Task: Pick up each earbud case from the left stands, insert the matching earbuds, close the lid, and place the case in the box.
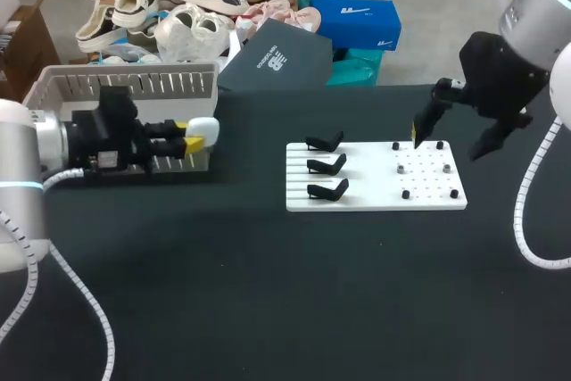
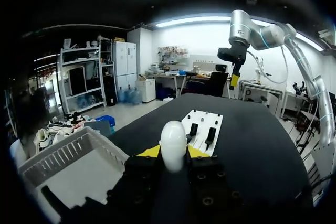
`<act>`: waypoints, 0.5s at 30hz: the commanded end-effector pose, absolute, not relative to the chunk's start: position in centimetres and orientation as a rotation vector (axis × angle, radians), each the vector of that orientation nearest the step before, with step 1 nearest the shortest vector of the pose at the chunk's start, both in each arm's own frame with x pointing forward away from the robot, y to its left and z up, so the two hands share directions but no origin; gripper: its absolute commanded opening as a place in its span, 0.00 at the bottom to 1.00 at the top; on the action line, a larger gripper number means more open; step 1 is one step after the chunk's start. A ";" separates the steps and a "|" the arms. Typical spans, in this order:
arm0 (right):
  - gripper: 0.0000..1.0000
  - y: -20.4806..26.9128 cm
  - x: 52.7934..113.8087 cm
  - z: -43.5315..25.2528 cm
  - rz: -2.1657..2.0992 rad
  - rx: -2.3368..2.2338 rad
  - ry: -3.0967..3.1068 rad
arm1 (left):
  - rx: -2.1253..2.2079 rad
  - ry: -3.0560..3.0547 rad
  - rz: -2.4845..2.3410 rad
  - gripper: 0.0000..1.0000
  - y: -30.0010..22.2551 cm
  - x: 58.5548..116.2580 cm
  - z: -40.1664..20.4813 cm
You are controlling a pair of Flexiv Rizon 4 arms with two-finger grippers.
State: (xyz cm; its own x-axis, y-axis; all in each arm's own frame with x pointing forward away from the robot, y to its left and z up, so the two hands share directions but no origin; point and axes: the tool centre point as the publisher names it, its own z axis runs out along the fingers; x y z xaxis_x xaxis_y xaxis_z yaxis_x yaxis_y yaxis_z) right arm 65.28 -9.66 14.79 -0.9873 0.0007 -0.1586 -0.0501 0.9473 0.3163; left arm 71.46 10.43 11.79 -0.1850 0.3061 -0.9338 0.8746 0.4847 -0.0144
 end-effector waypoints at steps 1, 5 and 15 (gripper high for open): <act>1.00 -9.8 65.2 14.8 0.487 -0.039 2.941 | 0.818 1.808 -0.480 0.00 11.6 72.6 12.1; 1.00 -9.8 65.2 14.8 0.487 -0.039 2.941 | 0.742 1.850 -0.418 0.00 13.1 74.2 11.8; 1.00 -9.8 65.2 14.8 0.487 -0.039 2.941 | 0.587 1.973 -0.267 0.00 15.6 77.1 11.6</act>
State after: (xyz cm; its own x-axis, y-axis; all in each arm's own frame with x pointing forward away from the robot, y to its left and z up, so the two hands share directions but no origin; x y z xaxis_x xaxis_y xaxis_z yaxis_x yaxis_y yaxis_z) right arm 65.29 -9.69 14.79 -0.9874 0.0008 -0.1585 -0.0500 0.9473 0.3164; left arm 76.57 16.08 11.84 -0.3444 0.2881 -0.8935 0.7300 0.6807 -0.0619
